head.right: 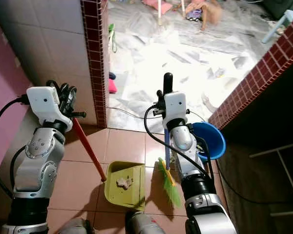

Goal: Sweep floor

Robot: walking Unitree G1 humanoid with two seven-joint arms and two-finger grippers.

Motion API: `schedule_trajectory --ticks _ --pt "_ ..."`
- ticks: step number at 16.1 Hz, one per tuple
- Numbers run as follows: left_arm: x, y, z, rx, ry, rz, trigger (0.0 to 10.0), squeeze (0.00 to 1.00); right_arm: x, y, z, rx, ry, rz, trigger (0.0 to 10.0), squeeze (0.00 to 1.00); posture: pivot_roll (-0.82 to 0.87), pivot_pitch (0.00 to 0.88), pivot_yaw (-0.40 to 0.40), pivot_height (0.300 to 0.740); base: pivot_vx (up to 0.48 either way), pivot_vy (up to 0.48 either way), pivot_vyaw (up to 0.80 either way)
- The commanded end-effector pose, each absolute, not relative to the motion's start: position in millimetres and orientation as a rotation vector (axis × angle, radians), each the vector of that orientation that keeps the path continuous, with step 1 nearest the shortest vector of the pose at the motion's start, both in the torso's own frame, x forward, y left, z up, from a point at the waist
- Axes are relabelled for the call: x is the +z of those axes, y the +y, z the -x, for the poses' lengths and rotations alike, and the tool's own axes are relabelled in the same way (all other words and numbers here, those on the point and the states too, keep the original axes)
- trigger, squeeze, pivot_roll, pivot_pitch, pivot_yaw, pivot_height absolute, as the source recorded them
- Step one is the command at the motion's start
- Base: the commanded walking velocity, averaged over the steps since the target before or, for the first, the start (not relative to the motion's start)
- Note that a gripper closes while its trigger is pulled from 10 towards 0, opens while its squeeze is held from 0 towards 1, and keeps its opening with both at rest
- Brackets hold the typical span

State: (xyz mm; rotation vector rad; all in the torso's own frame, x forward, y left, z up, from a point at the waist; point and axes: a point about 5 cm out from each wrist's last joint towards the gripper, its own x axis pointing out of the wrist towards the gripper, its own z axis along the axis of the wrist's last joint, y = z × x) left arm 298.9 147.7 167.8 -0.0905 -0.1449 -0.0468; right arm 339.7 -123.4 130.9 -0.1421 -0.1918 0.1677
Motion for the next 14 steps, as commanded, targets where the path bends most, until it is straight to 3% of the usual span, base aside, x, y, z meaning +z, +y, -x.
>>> schedule_trajectory --ticks 1,9,14 --pt "180 140 -300 -0.088 -0.200 0.105 10.0 0.00 141 -129 -343 0.146 -0.227 0.158 10.0 0.00 0.05 0.000 -0.112 0.740 0.000 0.000 -0.80" --pt "177 138 -300 -0.100 -0.191 0.101 10.0 0.00 139 -129 -343 0.144 -0.224 0.151 10.0 0.00 0.05 0.000 -0.104 0.740 0.000 -0.315 -0.78" --pt "168 143 -299 -0.119 -0.153 0.058 10.0 0.00 135 -128 -343 0.107 -0.217 0.125 10.0 0.00 0.07 0.000 -0.059 0.740 0.000 0.000 0.00"
